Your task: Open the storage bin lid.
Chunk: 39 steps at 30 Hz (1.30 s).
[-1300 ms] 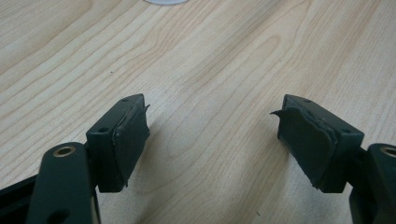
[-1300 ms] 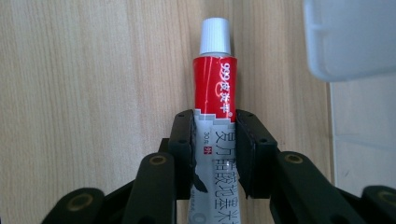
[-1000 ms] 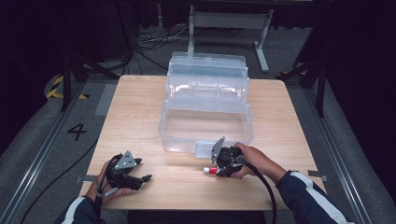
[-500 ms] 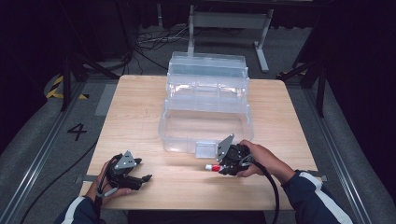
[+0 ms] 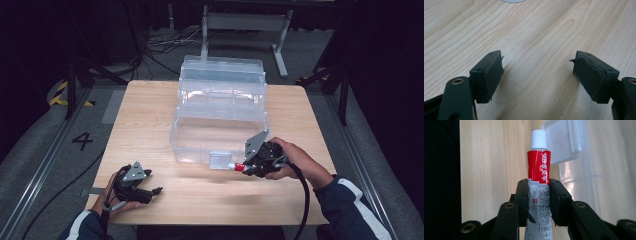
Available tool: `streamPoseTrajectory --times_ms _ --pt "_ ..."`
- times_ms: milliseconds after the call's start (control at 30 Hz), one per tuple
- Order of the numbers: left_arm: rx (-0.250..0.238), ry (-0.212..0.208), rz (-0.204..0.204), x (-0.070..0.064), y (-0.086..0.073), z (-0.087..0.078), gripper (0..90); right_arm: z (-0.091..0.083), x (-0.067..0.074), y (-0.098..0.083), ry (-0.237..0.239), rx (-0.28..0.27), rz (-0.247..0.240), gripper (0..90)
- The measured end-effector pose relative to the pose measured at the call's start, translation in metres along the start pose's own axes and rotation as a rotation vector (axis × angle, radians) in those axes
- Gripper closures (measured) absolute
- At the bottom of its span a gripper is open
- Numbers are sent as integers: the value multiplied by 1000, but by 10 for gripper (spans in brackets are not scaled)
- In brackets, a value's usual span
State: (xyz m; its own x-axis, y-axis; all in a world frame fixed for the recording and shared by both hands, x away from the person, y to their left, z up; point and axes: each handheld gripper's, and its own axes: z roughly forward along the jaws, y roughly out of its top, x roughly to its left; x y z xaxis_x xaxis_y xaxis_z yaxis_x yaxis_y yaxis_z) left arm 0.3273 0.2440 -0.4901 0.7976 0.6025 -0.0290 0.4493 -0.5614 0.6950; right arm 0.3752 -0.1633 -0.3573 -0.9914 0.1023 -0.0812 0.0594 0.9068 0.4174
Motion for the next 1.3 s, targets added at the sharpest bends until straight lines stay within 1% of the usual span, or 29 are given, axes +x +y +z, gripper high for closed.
streamPoseTrajectory --times_ms 33,133,200,267,333,367,467,533,767,833,933,967,1000,1067,1233,1267,1300 --pt "0 0 0 0 0 0 240 -2 -1 1 -8 -5 -8 712" --pt "0 0 0 0 0 0 240 -9 -4 2 -20 3 -9 712" --pt "0 0 0 0 0 0 239 -15 -6 4 -15 6 -5 712" --pt "0 0 1 0 0 0 239 -19 -9 6 -25 4 -14 712" --pt "0 0 1 0 0 0 239 -23 -11 8 -32 10 -4 712" --pt "0 0 0 0 0 0 239 -25 -12 10 -39 6 -11 712" --pt "0 0 0 0 0 0 239 -28 -13 12 -36 8 -13 711" --pt "1 0 2 0 0 0 239 -29 -16 15 -46 17 -21 711" --pt "0 0 1 0 0 0 239 -33 -26 20 -59 17 -12 712" --pt "1 0 0 0 0 0 239 -34 -28 21 -55 14 -7 712" --pt "0 0 -1 0 0 0 239 -33 -31 22 -58 19 -16 712" --pt "0 0 0 0 0 0 239 -33 -33 23 -59 20 -7 712" --pt "0 0 0 0 0 0 239 -33 -35 25 -60 28 -16 711" --pt "0 0 0 0 0 0 240 -32 -36 26 -64 31 -10 712" --pt "1 0 1 0 0 0 239 -31 -43 30 -62 44 -16 711" --pt "0 0 1 0 0 0 239 -31 -44 31 -63 47 -5 712" --pt "0 0 0 0 0 0 239 -30 -47 32 -61 51 -8 712"
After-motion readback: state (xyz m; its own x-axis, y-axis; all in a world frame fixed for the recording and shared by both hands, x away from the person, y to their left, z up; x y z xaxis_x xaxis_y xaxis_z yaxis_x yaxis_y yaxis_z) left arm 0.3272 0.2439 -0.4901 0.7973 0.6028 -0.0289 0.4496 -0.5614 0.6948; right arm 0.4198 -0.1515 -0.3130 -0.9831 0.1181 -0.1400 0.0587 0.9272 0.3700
